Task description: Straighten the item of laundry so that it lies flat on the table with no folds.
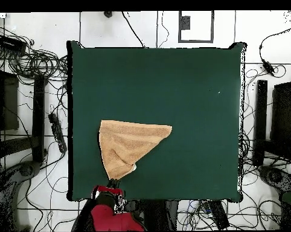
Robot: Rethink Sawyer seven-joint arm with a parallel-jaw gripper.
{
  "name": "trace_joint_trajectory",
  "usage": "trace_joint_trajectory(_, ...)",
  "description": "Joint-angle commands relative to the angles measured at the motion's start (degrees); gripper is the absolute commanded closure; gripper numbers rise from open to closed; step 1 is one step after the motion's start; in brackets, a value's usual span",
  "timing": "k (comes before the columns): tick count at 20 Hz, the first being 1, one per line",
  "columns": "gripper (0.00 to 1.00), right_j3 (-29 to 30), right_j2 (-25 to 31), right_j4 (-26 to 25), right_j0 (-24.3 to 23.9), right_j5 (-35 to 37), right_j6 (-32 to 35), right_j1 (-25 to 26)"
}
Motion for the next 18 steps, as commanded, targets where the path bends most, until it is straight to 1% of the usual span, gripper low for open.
trace_joint_trajectory(1, 1.00, -7.2, 3.9, -3.9, -1.7, 2.0, 0.4, 5.3)
trace_joint_trajectory(4, 1.00, -8.9, 4.1, -5.1, -2.2, 2.5, 0.3, 6.1)
trace_joint_trajectory(11, 1.00, -12.5, 7.1, -8.3, -5.5, 4.5, 0.2, 7.6)
trace_joint_trajectory(14, 1.00, -14.3, 6.9, -8.7, -5.4, 4.5, 0.4, 8.6)
trace_joint_trajectory(18, 1.00, -15.5, 8.3, -9.9, -6.8, 6.7, 0.0, 7.8)
